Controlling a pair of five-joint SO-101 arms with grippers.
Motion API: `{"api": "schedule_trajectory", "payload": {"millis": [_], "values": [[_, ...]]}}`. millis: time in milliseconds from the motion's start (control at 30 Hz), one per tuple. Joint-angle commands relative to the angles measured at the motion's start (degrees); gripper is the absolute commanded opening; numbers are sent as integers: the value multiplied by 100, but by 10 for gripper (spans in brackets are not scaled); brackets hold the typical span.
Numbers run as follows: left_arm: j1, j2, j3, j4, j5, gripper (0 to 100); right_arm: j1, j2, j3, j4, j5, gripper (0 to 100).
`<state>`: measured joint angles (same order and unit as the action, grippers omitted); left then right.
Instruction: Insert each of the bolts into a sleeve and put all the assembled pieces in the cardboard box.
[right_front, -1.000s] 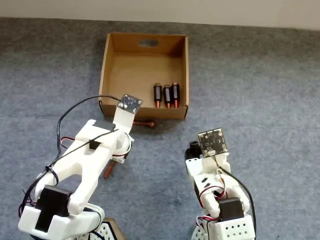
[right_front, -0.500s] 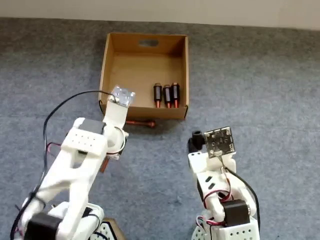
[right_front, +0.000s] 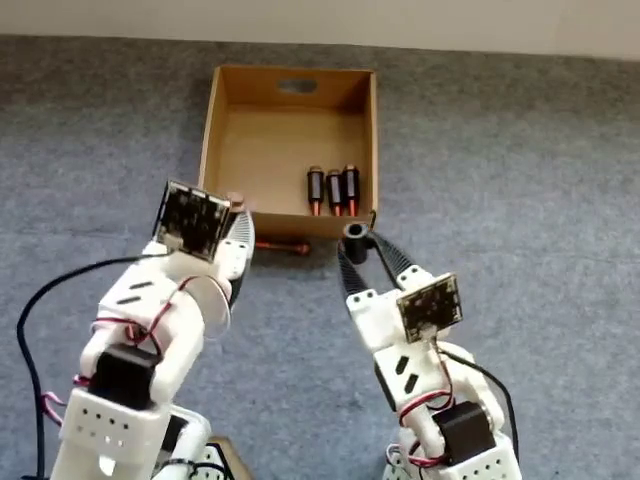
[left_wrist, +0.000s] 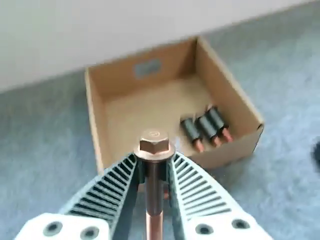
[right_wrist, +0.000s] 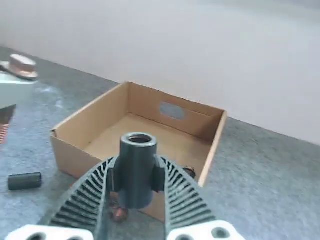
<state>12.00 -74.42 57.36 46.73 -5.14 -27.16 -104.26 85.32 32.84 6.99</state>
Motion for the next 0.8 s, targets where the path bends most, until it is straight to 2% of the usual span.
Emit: {"api": "schedule_trajectory", "payload": {"millis": [0, 67, 167, 300, 500, 767], "values": [[347, -488, 22, -721, 35, 8, -259, -48, 286, -391, 26, 6], [549, -629, 48, -1064, 167, 8, -259, -57, 602, -804, 35, 6], [699, -778, 321, -1785, 958, 8, -251, -57, 945, -1323, 35, 6], [725, -822, 857, -2787, 1600, 8, -251, -66, 1112, -1499, 35, 6], [1279, -831, 1385, -3912, 1662, 8, -251, -66, 1138, -1499, 26, 6], [1895, -787, 1393, -4088, 1653, 9, -251, -66, 1138, -1490, 26, 6]]}}
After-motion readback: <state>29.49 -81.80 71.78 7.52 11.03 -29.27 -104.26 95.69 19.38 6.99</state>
